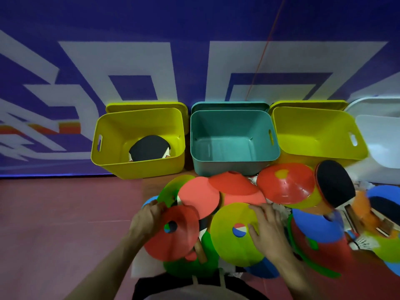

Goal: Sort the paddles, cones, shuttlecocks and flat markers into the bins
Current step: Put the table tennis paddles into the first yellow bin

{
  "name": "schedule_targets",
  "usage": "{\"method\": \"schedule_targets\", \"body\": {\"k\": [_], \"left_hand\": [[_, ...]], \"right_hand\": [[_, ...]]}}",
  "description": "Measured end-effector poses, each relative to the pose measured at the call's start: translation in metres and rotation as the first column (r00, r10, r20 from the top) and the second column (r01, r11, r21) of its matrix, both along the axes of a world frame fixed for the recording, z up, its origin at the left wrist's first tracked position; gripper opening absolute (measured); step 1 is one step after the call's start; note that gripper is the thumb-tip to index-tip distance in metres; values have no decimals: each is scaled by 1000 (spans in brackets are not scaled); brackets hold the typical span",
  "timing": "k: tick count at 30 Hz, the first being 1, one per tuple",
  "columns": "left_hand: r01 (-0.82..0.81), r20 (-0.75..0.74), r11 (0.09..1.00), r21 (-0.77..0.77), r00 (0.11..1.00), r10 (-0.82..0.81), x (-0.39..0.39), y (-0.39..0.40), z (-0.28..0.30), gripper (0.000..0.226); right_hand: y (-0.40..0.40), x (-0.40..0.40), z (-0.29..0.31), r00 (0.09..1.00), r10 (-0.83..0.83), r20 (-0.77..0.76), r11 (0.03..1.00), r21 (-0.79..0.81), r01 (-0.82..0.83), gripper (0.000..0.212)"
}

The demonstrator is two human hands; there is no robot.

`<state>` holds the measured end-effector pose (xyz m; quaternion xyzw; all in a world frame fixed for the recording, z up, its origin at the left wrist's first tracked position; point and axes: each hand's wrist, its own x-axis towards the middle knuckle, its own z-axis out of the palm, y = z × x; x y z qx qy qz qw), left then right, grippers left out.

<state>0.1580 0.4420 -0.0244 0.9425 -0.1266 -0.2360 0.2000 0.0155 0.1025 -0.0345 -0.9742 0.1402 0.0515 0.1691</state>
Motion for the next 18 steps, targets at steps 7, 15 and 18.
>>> {"method": "schedule_targets", "body": {"k": [7,15,18], "left_hand": [[-156,162,969,-194,969,189,-2,4,45,40],[-13,427,944,-329,889,162,67,-38,117,18],[31,477,942,-335,868,141,104,-75,121,12]], "right_hand": [[-22,11,-9,960,-175,-216,984,-54,167,33],[-20,19,28,993,-99,-59,995,-8,99,29],[-23,24,45,984,-150,-96,988,-48,146,28]]}}
